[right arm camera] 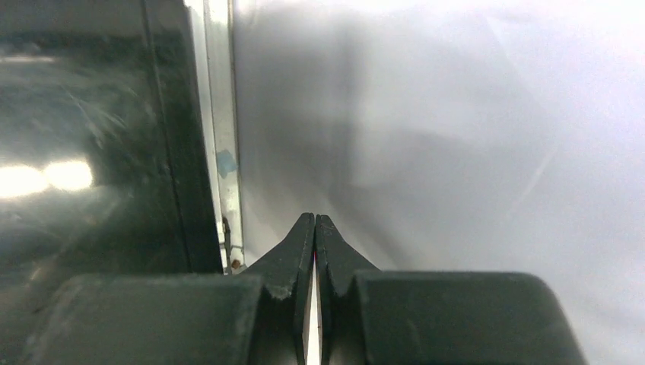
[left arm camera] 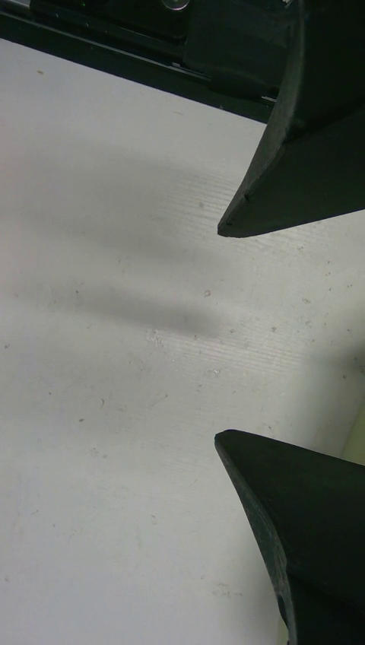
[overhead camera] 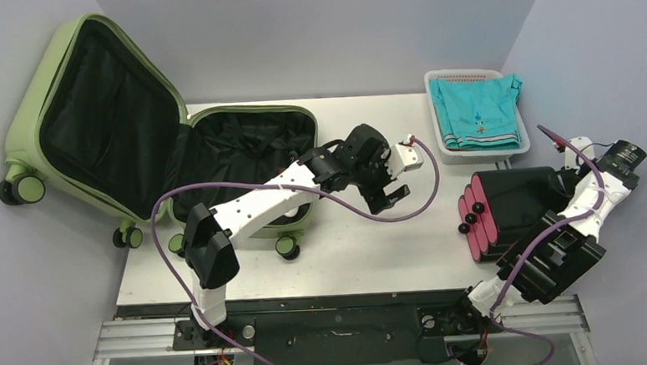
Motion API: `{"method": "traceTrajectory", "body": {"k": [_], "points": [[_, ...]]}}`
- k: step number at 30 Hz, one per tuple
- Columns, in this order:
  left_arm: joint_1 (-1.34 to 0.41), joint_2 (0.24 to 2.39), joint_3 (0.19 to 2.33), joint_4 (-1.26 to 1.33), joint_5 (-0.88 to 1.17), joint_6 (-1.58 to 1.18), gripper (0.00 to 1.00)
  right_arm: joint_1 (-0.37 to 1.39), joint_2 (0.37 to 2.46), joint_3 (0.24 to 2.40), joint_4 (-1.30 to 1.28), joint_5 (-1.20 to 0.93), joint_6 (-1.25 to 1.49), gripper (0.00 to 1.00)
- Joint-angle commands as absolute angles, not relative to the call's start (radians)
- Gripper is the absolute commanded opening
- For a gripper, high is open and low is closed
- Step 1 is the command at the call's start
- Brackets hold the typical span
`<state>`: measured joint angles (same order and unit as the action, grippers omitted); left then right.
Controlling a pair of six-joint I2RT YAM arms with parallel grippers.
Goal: Open, take out, and arrange the luggage
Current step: Move the storage box to the center of the board.
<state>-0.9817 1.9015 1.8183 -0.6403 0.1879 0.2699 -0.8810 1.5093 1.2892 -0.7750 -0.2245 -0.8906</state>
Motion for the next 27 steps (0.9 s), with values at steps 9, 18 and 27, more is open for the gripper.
{"method": "traceTrajectory", "body": {"k": [9,18,27], "points": [[-0.935,1.883,1.803,-0.614,0.167,0.264,0.96,-0.749,1.423,1.159,-0.865,-0.378,-0.937,0.0],[-0.927,1.884,1.753,-0.584,0.165,0.255,0.96,-0.611,1.363,1.098,-0.825,-0.354,-0.846,0.0],[-0.938,1.917,1.697,-0.531,0.213,0.187,0.96,-0.527,1.318,1.062,-0.85,-0.373,-0.785,0.0]]}}
